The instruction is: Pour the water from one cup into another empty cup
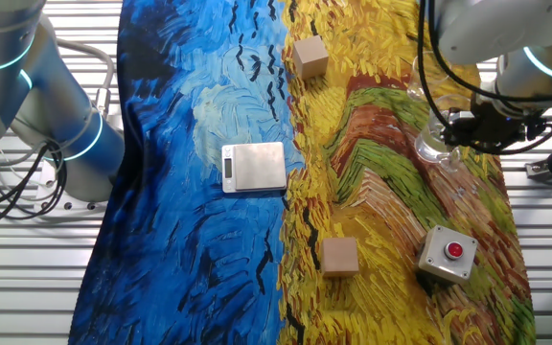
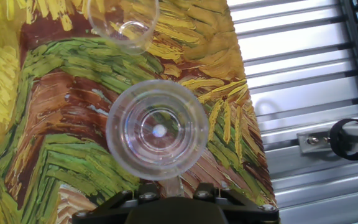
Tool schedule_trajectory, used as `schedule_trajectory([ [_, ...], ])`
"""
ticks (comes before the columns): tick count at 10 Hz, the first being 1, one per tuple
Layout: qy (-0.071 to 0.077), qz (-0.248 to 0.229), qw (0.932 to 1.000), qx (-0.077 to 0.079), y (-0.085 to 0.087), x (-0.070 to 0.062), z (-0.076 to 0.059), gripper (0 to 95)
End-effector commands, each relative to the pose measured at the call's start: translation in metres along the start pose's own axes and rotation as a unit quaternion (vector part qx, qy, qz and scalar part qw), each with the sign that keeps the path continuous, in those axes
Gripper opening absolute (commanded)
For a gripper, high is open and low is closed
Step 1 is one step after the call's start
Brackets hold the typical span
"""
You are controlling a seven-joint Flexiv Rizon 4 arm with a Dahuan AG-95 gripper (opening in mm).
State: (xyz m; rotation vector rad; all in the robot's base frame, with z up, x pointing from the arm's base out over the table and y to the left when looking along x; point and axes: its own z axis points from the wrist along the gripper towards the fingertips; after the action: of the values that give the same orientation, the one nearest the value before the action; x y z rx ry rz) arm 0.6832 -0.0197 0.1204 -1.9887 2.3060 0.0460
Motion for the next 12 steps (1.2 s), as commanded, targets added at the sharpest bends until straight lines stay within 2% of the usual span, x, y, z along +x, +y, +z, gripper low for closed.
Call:
schedule_trajectory([
  [1, -0.012, 0.000, 0.9999, -0.001, 0.0029, 0.0012, 0.0003, 19.0],
  [3, -0.023, 0.002, 0.9997, -0.001, 0.0044, 0.0018, 0.0004, 19.0],
  [5, -0.025, 0.003, 0.9997, -0.001, 0.0041, 0.0011, 0.0012, 19.0],
  [8, -0.038, 0.002, 0.9993, -0.002, 0.0031, -0.0014, 0.0032, 19.0],
  [12, -0.047, 0.000, 0.9989, -0.001, 0.0048, -0.0031, 0.0084, 19.0],
])
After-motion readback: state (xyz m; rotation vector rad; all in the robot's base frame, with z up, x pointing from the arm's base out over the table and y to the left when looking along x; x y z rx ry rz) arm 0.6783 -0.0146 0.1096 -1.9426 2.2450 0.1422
